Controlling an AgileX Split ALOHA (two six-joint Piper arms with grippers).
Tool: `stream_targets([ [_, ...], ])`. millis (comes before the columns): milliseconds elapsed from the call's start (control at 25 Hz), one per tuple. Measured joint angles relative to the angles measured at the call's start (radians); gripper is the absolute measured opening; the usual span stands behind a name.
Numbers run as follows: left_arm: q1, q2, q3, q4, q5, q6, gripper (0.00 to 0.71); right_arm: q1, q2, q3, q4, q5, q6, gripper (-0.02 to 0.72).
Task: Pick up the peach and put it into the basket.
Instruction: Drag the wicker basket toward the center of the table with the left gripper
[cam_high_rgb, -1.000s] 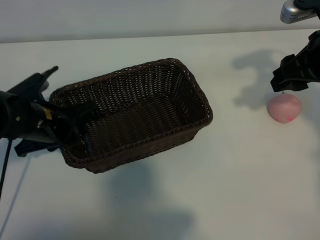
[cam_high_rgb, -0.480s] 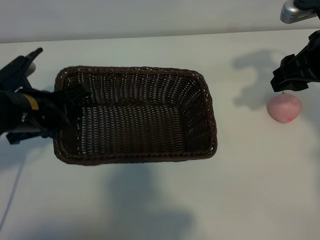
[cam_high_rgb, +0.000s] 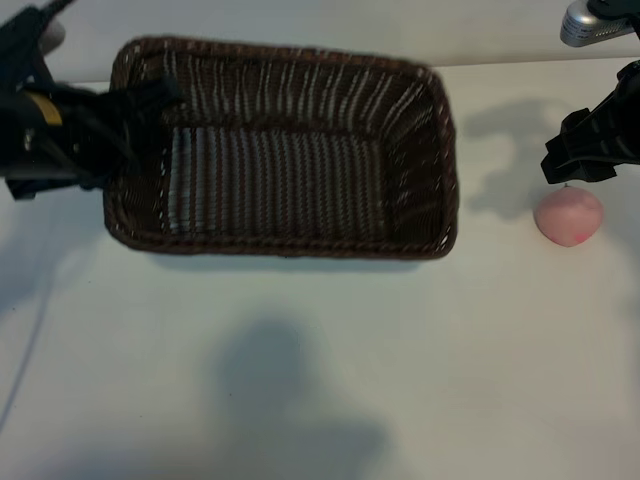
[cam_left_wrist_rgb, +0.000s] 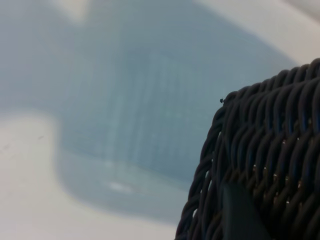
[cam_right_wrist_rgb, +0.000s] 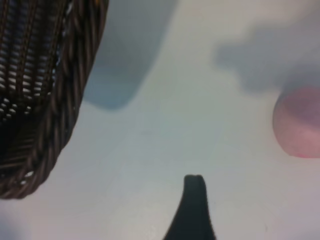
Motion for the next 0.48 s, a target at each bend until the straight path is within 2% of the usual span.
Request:
stream_targets([
  [200,0.000,0.054,-0.048,-0.070,0.002,0.053,0.341,0.000,0.000,0.000,0.001,0.000,0.000,0.594],
  [480,-0.011,0.229,-0.061,-0.217,-0.031,0.194,0.341,0.000,0.000,0.000,0.001,0.000,0.000,0.594],
])
